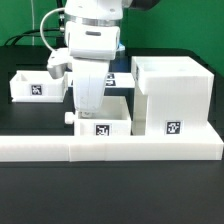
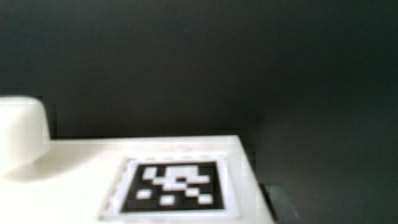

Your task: Assemble drawer

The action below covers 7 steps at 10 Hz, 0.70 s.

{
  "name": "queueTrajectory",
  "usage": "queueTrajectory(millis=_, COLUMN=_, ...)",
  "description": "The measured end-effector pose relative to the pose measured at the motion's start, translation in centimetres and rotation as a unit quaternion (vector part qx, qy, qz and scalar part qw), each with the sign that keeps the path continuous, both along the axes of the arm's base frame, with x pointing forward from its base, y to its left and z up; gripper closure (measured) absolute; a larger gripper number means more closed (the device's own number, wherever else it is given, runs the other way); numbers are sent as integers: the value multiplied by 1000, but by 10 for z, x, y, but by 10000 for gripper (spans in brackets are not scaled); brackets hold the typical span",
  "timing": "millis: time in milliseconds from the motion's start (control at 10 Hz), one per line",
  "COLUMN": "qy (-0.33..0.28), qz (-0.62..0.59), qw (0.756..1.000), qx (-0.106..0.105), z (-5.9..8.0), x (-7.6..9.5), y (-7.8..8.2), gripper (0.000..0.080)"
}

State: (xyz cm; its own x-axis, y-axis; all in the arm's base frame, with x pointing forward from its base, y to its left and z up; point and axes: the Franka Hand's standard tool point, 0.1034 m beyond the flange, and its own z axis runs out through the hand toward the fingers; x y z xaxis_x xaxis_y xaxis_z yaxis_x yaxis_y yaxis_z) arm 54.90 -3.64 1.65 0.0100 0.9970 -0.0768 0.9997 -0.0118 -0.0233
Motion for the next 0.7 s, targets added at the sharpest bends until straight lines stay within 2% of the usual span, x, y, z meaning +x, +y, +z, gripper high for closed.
queueTrajectory(millis=700, qy=-12, qz=-7, qw=1000, qx=3, z=-1, x=3, y=6, gripper=758)
